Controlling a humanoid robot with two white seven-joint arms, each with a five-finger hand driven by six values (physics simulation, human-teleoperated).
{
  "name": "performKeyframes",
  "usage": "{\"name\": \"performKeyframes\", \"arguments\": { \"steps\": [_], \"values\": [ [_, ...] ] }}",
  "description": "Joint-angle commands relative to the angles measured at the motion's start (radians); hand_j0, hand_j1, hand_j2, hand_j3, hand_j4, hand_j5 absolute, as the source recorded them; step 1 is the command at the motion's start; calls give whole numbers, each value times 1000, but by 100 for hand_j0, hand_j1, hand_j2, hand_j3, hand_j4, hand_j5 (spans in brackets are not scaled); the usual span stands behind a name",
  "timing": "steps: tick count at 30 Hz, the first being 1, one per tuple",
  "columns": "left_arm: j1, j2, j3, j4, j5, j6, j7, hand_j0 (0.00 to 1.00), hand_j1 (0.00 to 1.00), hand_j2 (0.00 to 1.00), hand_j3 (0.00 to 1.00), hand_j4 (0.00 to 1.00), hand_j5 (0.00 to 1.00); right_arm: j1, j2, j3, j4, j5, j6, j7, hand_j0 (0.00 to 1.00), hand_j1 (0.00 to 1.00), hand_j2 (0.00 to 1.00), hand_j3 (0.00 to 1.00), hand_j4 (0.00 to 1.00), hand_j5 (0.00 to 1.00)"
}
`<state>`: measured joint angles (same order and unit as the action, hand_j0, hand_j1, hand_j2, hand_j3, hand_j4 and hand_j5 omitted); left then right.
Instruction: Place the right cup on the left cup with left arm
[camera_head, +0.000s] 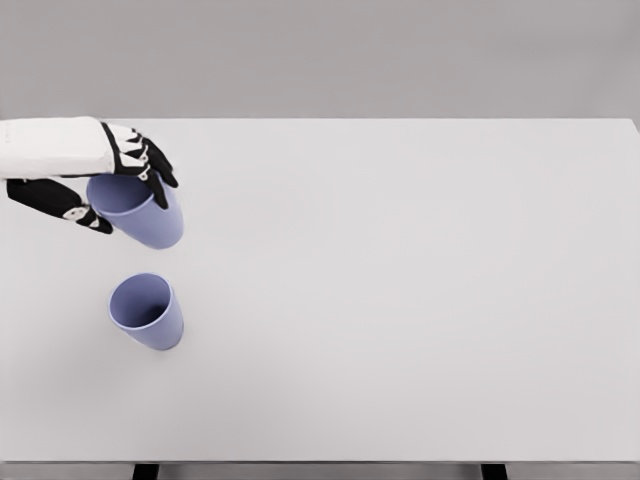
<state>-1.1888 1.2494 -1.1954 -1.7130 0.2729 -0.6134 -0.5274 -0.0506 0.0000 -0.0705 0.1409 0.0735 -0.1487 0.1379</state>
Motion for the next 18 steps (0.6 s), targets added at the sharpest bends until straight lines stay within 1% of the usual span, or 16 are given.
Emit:
{"name": "performKeyframes", "arguments": {
  "steps": [1, 5, 8, 10, 13, 18],
  "values": [
    [0, 30, 2, -23, 25, 3, -32, 61, 61, 61, 61, 61, 61, 0, 0, 0, 0, 0, 0, 0, 100, 100, 100, 100, 100, 100],
    [-14, 47, 2, -37, 45, 3, -40, 61, 61, 61, 61, 61, 61, 0, 0, 0, 0, 0, 0, 0, 100, 100, 100, 100, 100, 100],
    [-26, 85, 2, -48, 61, 3, -42, 61, 61, 61, 61, 61, 61, 0, 0, 0, 0, 0, 0, 0, 100, 100, 100, 100, 100, 100],
    [-26, 100, 2, -50, 65, 3, -43, 62, 62, 62, 62, 62, 62, 0, 0, 0, 0, 0, 0, 0, 100, 100, 100, 100, 100, 100],
    [-23, 108, -1, -50, 69, 3, -80, 62, 62, 62, 62, 62, 62, 0, 0, 0, 0, 0, 0, 0, 100, 100, 100, 100, 100, 100],
    [-17, 114, -16, -50, 72, 3, -82, 62, 62, 62, 62, 62, 62, 0, 0, 0, -1, 0, 0, 0, 100, 100, 100, 100, 100, 100]
  ]
}}
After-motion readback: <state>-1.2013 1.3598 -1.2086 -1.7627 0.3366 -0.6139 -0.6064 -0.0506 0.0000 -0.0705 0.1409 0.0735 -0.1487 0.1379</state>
